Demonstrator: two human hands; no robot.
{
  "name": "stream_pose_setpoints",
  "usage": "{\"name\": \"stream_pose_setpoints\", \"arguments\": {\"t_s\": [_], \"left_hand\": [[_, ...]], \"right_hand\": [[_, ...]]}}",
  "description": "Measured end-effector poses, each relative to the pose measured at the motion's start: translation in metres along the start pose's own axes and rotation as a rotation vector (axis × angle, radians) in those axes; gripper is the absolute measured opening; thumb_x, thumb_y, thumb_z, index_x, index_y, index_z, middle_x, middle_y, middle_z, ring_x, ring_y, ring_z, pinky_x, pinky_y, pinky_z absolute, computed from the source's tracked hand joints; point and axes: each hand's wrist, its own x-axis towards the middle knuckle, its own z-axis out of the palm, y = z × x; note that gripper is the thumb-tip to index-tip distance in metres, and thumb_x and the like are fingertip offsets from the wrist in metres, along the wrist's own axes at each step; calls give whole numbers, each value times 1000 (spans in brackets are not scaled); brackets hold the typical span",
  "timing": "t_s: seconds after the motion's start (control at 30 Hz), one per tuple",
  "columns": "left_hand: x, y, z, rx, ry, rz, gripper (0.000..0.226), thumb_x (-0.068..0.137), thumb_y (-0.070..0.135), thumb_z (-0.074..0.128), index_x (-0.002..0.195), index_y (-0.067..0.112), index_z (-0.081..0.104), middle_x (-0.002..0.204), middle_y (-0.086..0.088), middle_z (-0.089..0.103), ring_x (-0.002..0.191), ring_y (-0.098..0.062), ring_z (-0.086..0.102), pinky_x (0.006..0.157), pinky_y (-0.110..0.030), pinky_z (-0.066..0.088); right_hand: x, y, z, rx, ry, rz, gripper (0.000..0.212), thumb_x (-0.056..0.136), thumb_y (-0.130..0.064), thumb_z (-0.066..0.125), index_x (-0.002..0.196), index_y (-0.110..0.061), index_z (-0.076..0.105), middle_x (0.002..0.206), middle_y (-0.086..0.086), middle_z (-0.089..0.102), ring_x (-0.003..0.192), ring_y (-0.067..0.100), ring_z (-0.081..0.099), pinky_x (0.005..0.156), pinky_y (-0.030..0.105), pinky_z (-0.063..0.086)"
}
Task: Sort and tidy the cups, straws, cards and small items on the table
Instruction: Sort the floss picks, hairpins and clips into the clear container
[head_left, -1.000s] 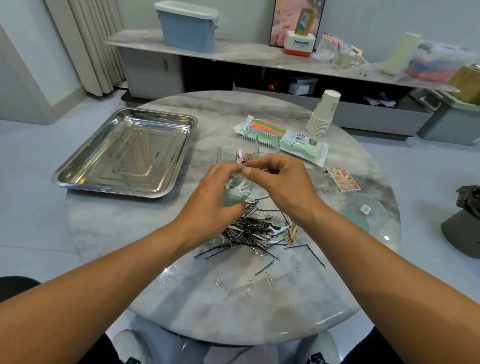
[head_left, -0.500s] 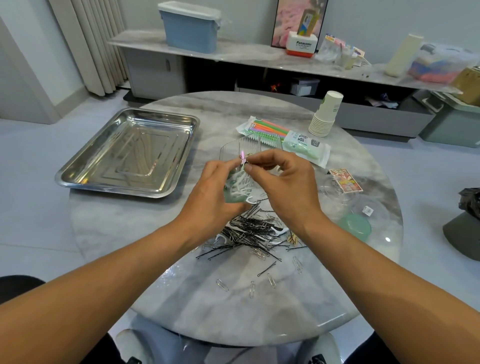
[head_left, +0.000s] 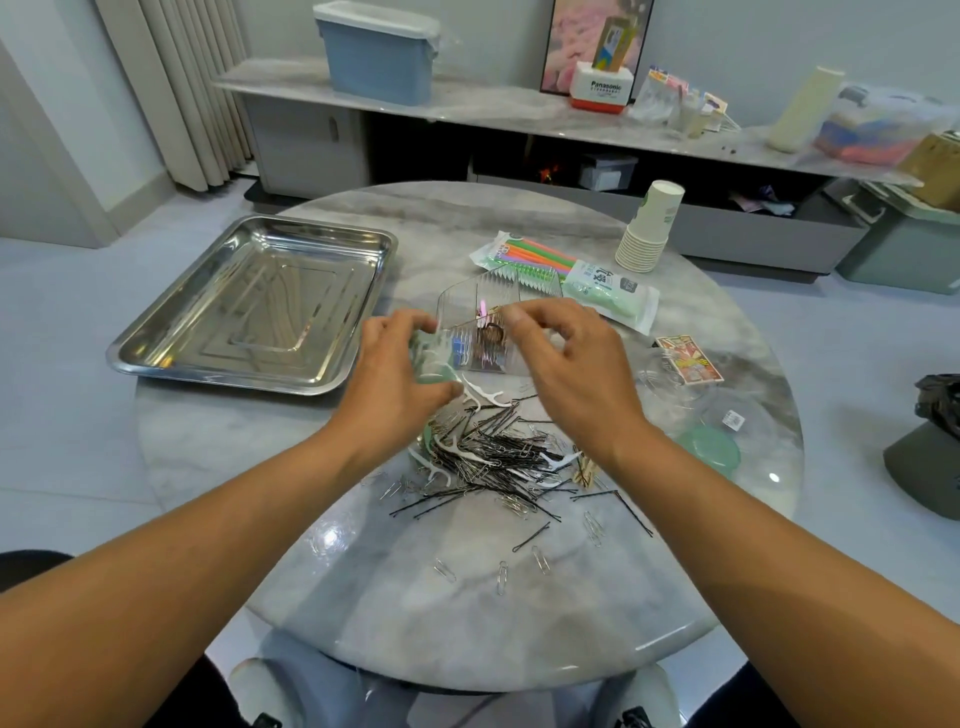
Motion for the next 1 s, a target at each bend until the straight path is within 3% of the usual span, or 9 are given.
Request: {"name": "stream_pose_setpoints", "arguments": {"t_s": [0.07,0.13,0.27,0.4,0.53,0.7,0.83,0.9,1.0], "left_hand": [[6,-10,-5,22,31,-59,63,74,20,89,114,38,44,121,7,38,97,0,52,78,-6,47],[10,-20,-9,64,35,-111,65,73,19,90,118,35,45,122,7,38,102,-9,54,94,-26,51],[14,-30,-10,105,-25,-141,84,74,19,89,142,30,41,135,2,43,122,-16,49,106,-38,46],[12,-27,-7,119,-95,-120,101,77,18,86,156,32,25,147,3,46,132,-17,43,111,-44,40],[13,-22,-5,193,-105,-80,115,76,28,87,159,37,8,162,3,27,149,-21,23,120,-44,22],[13,-9,-7,336,-58,128,110,81,34,81,157,45,2,156,15,17,147,-16,17,116,-36,12],[6,-4,-16,437,-34,69,106,76,31,86,154,41,15,148,7,26,139,-19,25,111,-32,19],[3,-2,-24,519,21,42,87,74,32,87,141,34,33,134,2,37,126,-21,36,106,-33,31],[-5,1,-30,564,5,20,44,81,37,81,108,32,47,108,10,49,99,-15,49,80,-30,39]], "right_hand": [[8,15,-8,-6,-106,183,21,102,-34,59,114,-25,74,107,-11,73,77,-12,61,74,21,52],[10,33,-14,-113,-270,345,21,103,-23,59,118,-23,73,113,-4,74,58,-12,56,60,11,43],[4,57,-10,-269,-438,421,27,103,-10,55,122,-21,72,129,1,67,97,14,64,73,19,48],[2,64,5,-319,-506,356,30,104,-14,54,129,-21,69,133,2,66,96,16,60,85,27,46],[6,64,27,-381,-518,298,33,105,-22,54,136,-17,63,139,6,63,123,25,60,104,35,45],[23,54,55,-403,-410,326,40,98,-40,63,131,-18,67,131,8,67,119,31,60,101,43,50],[31,47,75,-501,-394,358,48,85,-62,70,114,-24,72,116,2,69,115,29,57,98,42,46],[35,47,82,-558,-398,369,41,83,-56,76,105,-23,73,113,2,69,113,29,57,97,40,45],[44,45,86,-558,-454,426,24,83,-40,81,98,-21,75,105,0,72,110,27,61,100,41,42]]}}
